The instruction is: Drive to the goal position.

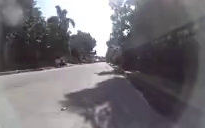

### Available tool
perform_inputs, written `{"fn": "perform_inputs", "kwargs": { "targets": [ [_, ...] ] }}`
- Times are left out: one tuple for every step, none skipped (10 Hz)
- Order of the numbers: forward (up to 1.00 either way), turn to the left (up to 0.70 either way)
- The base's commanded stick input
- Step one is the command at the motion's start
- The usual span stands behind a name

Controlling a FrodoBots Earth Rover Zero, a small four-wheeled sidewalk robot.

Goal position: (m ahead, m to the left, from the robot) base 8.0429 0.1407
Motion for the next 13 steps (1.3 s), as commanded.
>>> {"fn": "perform_inputs", "kwargs": {
  "targets": [
    [1.00,0.00],
    [1.00,0.00],
    [1.00,0.00],
    [1.00,0.00],
    [1.00,0.00],
    [1.00,0.00],
    [1.00,0.00],
    [1.00,0.00],
    [1.00,0.00],
    [1.00,0.00],
    [1.00,0.00],
    [1.00,-0.14],
    [1.00,-0.40]
  ]
}}
